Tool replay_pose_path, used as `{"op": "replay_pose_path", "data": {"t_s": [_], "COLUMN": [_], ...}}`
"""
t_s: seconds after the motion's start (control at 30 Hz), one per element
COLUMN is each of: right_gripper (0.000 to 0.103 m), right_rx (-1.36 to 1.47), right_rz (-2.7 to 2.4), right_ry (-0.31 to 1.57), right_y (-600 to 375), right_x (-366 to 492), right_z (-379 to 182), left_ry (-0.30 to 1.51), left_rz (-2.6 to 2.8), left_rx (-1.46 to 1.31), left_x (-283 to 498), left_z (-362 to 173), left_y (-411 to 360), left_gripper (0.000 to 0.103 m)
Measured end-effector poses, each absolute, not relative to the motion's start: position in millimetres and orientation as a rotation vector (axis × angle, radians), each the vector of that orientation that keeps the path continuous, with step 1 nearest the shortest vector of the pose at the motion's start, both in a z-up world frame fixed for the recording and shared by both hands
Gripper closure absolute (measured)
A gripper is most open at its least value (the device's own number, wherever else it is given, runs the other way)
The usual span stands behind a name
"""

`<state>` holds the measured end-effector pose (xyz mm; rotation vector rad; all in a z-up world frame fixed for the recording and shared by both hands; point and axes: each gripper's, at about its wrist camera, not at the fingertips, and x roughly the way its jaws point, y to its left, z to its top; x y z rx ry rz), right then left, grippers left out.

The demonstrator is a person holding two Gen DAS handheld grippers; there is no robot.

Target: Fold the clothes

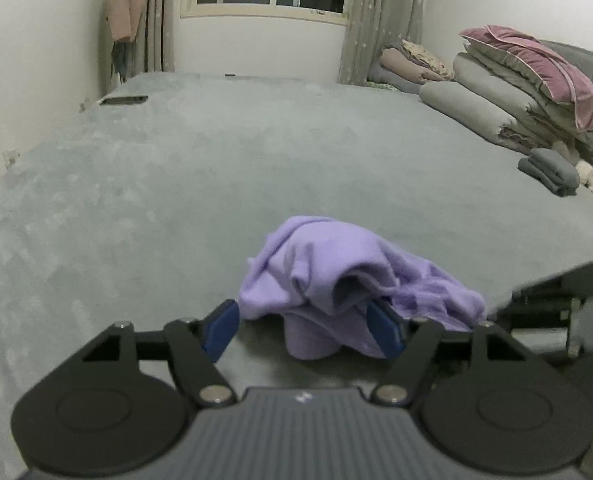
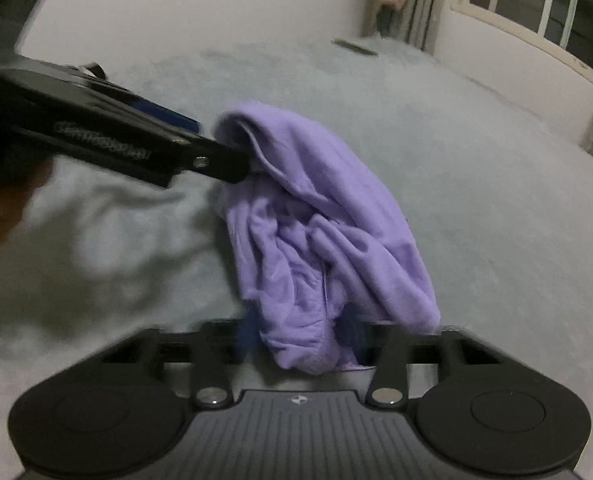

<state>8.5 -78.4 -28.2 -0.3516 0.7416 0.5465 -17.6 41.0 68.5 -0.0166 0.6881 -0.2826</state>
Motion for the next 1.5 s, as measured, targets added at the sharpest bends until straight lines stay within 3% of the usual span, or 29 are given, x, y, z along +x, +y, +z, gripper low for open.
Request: {"op": "replay_pose_path", "data": {"t_s": [0.1,0.23,0.47,0.57,0.63,0.67,0.8,0.87,0.9,0.93,1.03,1.5], "right_gripper": [0.091,0.091,0.091,0.091,0.091,0.091,0.091,0.091,0.091,0.091,0.09,0.09], "right_rx": [-0.132,0.358,0.682,0.75,0.772,0.786,0.82,0.8,0.789,0.781,0.755,0.458], "right_rz": [0.539,0.55,0.652,0.719,0.744,0.762,0.878,0.929,0.943,0.949,0.857,0.483], "right_ry": [0.653,0.525,0.608,0.58,0.561,0.55,0.494,0.461,0.445,0.433,0.422,0.448], "right_y": [-96,-149,-172,-170,-167,-167,-162,-156,-156,-157,-167,-160], "right_x": [15,23,40,38,35,33,23,19,16,14,13,19], "right_z": [-5,21,6,10,12,12,23,30,34,36,37,42], "left_ry": [0.693,0.685,0.596,0.533,0.493,0.474,0.41,0.407,0.427,0.449,0.487,0.38], "left_rz": [-0.29,-0.317,-0.354,-0.381,-0.376,-0.369,-0.381,-0.381,-0.382,-0.383,-0.373,-0.412], "left_rx": [-0.046,-0.002,0.101,0.137,0.167,0.18,0.188,0.192,0.198,0.203,0.169,-0.162], "left_x": [-16,-20,-31,-39,-42,-44,-47,-46,-44,-41,-33,-32], "left_z": [68,65,62,65,66,67,71,72,73,73,76,137], "left_y": [46,41,20,11,5,2,-3,-4,-4,-4,9,119], "left_gripper": [0.037,0.062,0.064,0.056,0.036,0.032,0.03,0.048,0.078,0.081,0.088,0.088]}}
